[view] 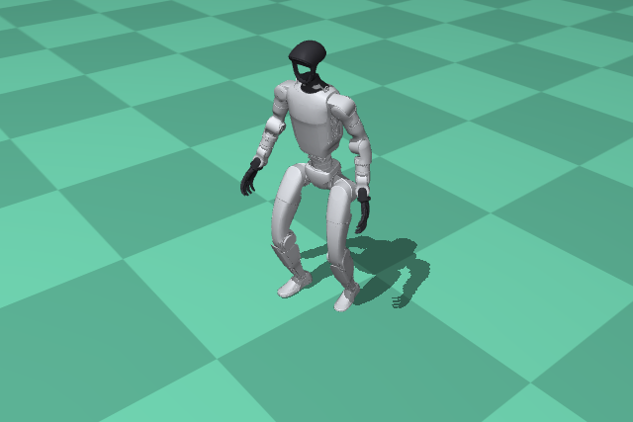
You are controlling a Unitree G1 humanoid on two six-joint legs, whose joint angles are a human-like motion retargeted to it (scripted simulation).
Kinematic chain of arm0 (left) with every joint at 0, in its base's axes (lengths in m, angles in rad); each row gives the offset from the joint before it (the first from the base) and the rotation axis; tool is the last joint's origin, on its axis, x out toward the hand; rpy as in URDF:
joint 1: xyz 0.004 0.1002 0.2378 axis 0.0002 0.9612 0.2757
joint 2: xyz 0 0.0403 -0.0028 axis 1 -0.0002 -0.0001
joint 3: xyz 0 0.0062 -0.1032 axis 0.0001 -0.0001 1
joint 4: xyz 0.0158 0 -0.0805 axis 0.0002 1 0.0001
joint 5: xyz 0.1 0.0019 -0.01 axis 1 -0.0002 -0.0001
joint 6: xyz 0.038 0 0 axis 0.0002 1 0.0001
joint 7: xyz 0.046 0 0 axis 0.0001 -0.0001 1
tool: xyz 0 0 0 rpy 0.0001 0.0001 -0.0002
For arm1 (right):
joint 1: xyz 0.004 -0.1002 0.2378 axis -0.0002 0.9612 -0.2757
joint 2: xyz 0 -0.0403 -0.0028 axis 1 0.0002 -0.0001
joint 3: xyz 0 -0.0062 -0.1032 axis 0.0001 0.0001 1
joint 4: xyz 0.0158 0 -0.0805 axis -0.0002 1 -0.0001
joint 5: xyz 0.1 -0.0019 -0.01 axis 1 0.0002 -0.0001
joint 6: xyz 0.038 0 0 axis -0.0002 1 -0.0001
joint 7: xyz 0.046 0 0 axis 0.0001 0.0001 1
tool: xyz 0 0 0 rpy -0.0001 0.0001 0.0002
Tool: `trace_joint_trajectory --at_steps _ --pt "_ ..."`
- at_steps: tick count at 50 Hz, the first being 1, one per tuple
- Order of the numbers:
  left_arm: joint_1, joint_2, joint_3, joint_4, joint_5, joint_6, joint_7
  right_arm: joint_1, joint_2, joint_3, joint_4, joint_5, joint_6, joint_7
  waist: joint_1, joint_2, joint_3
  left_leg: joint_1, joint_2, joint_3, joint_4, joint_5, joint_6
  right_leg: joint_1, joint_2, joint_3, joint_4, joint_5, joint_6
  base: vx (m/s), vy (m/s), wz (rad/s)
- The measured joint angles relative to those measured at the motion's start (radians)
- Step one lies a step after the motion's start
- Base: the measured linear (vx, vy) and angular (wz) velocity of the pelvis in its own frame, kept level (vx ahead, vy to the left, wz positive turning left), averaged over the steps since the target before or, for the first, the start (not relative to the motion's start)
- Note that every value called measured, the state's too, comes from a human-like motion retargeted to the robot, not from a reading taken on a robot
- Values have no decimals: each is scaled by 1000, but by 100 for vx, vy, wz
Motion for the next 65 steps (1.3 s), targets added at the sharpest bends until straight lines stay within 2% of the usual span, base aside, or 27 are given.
trace_joint_trajectory --at_steps 2,7,12,20,28,37,45,52,65 --pt "35 16 -57 -56 14 25 -24 -22 -7 26 2 2 1 20 -3 -15 -17 88 -53 -10 -238 96 10 17 -26 0 -66 14 4 8 9 68" --pt "121 53 -160 -164 41 34 -85 -30 -8 91 -42 -6 -8 47 7 -51 20 80 -107 -26 -230 112 19 -7 -78 29 14 -1 25 -4 8 57" --pt "237 135 -225 -341 55 48 -163 -22 -27 134 -113 -15 -19 92 20 -83 29 89 -160 -55 -277 142 24 -12 -102 67 36 -22 59 1 5 58" --pt "403 272 -257 -585 97 78 -308 45 -48 170 -227 -46 -26 187 52 -132 -1 147 -212 -83 -420 220 27 13 -136 71 12 -52 77 3 0 29" --pt "486 316 -262 -665 149 100 -429 107 -36 182 -309 -88 -26 269 71 -158 -46 250 -214 -95 -599 312 22 57 -137 53 -28 -62 69 2 -4 -2" --pt "481 275 -300 -640 227 99 -523 110 -31 187 -346 -137 -35 323 64 -157 -78 328 -188 -82 -647 323 19 126 -101 56 -69 -72 61 4 -6 -18" --pt "414 222 -319 -574 321 67 -544 89 -52 170 -318 -169 -47 326 46 -141 -82 385 -161 -63 -642 304 16 187 -60 72 -98 -81 56 3 -6 -24" --pt "323 178 -295 -468 422 32 -499 96 -44 148 -267 -178 -55 320 35 -128 -69 436 -137 -52 -639 292 9 238 -29 83 -117 -91 53 2 -7 -21" --pt "137 109 -205 -179 581 -2 -329 100 13 130 -96 -190 -37 315 41 -118 -17 510 -98 -56 -598 262 -9 338 18 88 -152 -100 41 1 -5 -11"
